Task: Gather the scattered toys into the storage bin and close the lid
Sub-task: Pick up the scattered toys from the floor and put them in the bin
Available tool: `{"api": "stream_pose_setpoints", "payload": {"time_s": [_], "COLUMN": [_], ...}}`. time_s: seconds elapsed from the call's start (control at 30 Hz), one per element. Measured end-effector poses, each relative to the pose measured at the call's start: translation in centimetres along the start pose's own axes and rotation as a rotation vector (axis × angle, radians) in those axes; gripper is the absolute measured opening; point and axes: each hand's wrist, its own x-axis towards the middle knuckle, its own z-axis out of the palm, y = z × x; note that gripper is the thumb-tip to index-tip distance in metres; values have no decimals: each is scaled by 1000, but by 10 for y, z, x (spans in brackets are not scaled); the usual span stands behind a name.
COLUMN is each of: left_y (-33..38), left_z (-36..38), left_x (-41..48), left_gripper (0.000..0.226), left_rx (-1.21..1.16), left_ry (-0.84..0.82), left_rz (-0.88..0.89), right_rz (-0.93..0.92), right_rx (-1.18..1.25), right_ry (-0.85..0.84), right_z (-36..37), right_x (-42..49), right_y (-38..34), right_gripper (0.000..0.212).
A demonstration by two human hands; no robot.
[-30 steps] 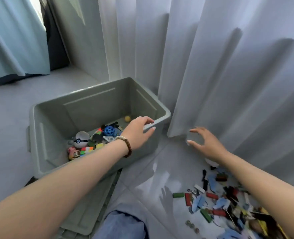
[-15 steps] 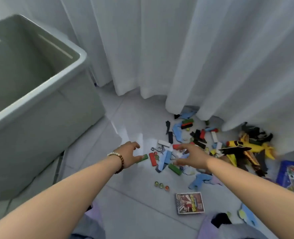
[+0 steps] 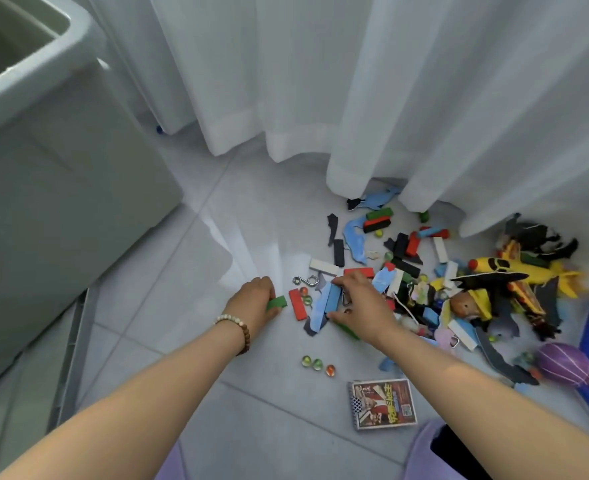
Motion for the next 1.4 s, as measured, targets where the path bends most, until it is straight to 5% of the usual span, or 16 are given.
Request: {"api": "stream_pose_setpoints", "payload": {"time_s": [0.17, 0.33, 0.43, 0.6, 0.73, 1.13, 1.4], "left_y": [2, 18, 17, 14, 7, 6, 10], "left_z": [-2, -32, -40, -32, -19, -5, 1], "left_x": [-7, -10, -10, -3, -4, -11, -8], "left_gripper": [28, 32, 46, 14, 9, 12, 19], "left_rx": [-679, -1554, -1750, -1649, -1296, -1107, -1031], "left_ry": [-38, -480, -581, -307, -214, -257, -248], "left_rz": [-152, -386, -423, -422, -433, -453, -437], "right_rz": [4, -179, -205, -88, 140, 402, 383], "right_rx": [16, 253, 338, 364, 269, 71, 118], "right_ry": [92, 98, 48, 98, 141, 47, 108], "right_z": [-7, -22, -23, -14, 0, 21, 26], "right_x": [-8, -16, -16, -12, -4, 11, 6], "right_y": [3, -34, -42, -21, -4, -19, -23], "right_gripper": [60, 58, 62, 47, 48, 56, 61]}}
